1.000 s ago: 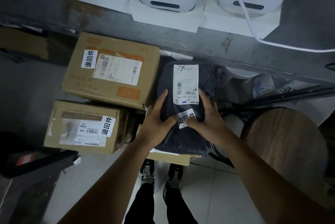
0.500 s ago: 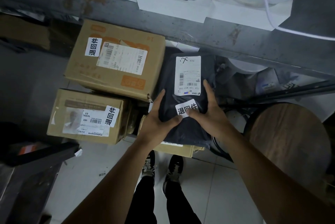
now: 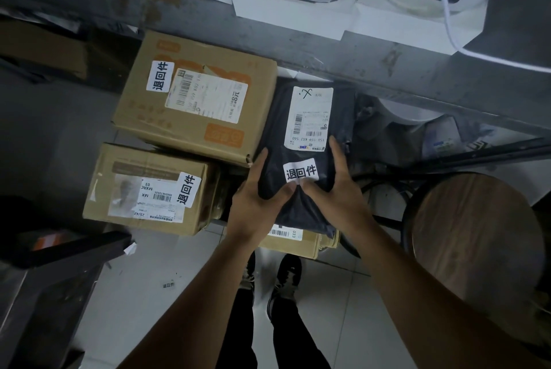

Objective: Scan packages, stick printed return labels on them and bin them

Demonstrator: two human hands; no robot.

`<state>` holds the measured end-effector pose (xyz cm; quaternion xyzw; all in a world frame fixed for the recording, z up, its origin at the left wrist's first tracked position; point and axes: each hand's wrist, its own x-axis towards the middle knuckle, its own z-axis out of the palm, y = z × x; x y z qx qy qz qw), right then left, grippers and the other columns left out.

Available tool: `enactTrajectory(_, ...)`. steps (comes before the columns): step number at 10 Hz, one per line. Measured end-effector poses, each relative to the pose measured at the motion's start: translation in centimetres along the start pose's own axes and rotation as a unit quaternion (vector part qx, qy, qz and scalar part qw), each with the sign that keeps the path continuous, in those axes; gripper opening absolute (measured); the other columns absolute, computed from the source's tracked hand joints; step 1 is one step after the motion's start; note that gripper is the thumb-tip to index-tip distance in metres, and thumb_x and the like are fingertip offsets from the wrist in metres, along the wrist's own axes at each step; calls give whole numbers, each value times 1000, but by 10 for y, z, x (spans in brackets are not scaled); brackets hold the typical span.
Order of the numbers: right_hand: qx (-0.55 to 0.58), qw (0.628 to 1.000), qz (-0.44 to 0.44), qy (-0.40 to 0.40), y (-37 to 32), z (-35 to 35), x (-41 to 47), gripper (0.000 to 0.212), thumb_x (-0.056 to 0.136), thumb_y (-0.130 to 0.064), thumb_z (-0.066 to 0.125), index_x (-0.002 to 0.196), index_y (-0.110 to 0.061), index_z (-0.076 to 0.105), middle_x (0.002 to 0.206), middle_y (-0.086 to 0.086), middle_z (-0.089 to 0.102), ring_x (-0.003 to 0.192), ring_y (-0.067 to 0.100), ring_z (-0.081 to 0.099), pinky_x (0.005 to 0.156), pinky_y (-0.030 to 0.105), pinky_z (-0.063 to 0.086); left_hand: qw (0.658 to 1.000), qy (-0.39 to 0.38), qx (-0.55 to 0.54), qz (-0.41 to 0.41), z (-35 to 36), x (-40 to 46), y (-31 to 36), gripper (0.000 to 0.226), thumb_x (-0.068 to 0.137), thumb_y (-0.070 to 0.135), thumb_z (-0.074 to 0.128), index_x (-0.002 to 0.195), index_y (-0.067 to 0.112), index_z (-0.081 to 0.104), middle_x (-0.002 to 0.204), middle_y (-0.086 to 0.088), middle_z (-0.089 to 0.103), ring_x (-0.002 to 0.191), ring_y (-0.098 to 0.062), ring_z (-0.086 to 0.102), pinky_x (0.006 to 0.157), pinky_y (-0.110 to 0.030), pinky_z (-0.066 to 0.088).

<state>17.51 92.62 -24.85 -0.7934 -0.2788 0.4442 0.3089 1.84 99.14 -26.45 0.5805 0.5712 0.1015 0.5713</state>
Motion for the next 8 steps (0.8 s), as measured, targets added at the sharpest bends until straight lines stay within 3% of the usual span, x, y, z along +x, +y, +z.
enactTrajectory(1,12,1000,-8,-5,0,1,3,89,87,-33,71,147,-58,11,129,-23,54,114,0,53,99,26,45,1000,-8,-6,11,-4,3,-1,80,85,42,75,149,53,27,140,9,54,119,-3,54,76,-1,45)
enactTrajectory(2,-4,1000,-10,-15,4,3,3,90,84,-41,72,145,-61,8,144,-14,48,123,6,52,103,32,45,1000,-9,12,16,-6,3,-5,79,85,42,74,149,51,28,141,7,53,118,-4,54,72,3,43)
enactTrajectory(3,-10,1000,-7,-21,6,2,6,91,84,-43,72,145,-61,7,146,-11,46,120,3,50,98,26,43,1000,-15,22,13,-6,5,-8,79,84,48,72,147,56,26,142,8,53,119,-4,53,74,1,41)
enactTrajectory(4,-30,999,-7,-21,5,-3,5,92,84,-45,72,148,-56,6,148,-11,44,123,4,46,97,25,39,999,-18,41,24,-10,5,-8,80,84,52,70,148,57,21,148,8,48,126,-7,48,89,-10,43)
enactTrajectory(5,-41,999,4,-4,5,-4,0,97,82,-52,71,151,-51,2,152,-5,41,135,15,43,107,36,40,995,-8,91,39,-15,0,-6,78,88,54,65,151,53,19,152,3,43,137,-18,43,105,-34,44)
enactTrajectory(7,-122,991,-8,57,-19,-2,-35,84,89,-50,62,156,-32,14,159,6,23,144,29,23,115,51,29,983,58,153,83,-26,-32,18,72,90,57,58,153,45,25,148,-8,40,136,-26,41,103,-46,45)
enactTrajectory(8,-191,977,-24,93,-38,1,-63,76,93,-48,56,155,-27,18,160,13,17,146,34,16,119,50,19,956,121,236,126,-34,-57,34,72,84,63,43,150,36,36,140,-11,43,130,-30,41,95,-51,49)
